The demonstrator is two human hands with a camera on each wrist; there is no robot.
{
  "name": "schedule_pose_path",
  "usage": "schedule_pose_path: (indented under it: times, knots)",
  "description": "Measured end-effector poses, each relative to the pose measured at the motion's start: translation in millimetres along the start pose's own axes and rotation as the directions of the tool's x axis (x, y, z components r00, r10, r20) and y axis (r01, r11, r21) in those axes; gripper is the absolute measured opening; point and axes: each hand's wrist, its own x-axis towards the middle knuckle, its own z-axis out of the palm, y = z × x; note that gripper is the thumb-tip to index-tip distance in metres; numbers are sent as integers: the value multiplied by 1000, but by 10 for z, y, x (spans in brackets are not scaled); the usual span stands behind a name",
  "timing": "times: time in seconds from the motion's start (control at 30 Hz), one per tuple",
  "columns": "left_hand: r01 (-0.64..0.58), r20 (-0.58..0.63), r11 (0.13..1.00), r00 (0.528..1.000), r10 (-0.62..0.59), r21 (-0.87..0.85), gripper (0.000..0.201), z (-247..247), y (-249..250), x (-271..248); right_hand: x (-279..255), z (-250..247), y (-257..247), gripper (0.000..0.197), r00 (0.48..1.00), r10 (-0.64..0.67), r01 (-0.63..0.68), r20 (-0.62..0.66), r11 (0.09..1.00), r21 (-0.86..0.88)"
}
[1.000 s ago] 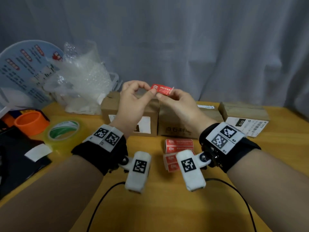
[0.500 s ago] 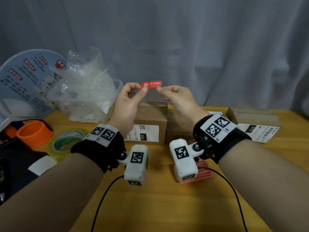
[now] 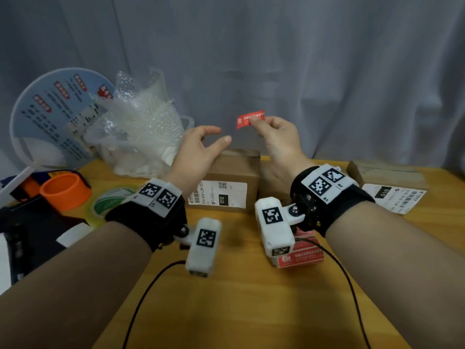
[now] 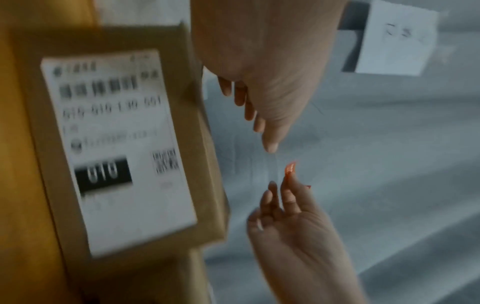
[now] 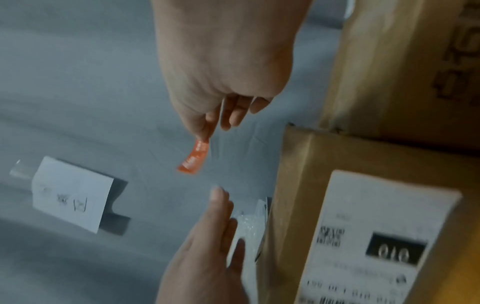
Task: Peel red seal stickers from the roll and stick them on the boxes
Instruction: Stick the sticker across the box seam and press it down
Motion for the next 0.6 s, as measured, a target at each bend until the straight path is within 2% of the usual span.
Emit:
schedule_pose_path:
  times: [0.03, 0.1, 0.17, 0.23, 0.33, 0.4, 0.6]
  knots:
    - [-50, 29, 977, 999, 45, 209, 41, -75, -34, 35, 42, -18, -4, 16, 999, -16, 19, 45, 998, -63]
    - [-136, 133, 805, 989, 71, 577, 44, -195, -116, 94, 128, -37, -18, 21, 982, 13, 35, 188, 968, -250]
    - [-168, 230, 659, 973, -7, 733, 45, -255, -200, 131, 178, -36, -50, 24, 936, 123, 42, 329, 891, -453]
    - [-146, 252, 644, 965, -75, 751, 46, -264, -272, 155, 211, -3, -91, 23, 887, 218, 61, 406, 818, -571]
    - [-75, 203, 699, 974, -102, 711, 45, -235, -269, 183, 272, 88, -84, 27, 863, 269, 116, 427, 717, -687]
    - [-39, 163, 695, 980, -114, 718, 43, -204, -235, 181, 314, 146, -50, 27, 844, 305, 144, 441, 664, -734]
    - [-12, 121, 721, 988, -99, 693, 38, -157, -246, 186, 433, 241, -5, 49, 821, 350, 172, 451, 601, -780]
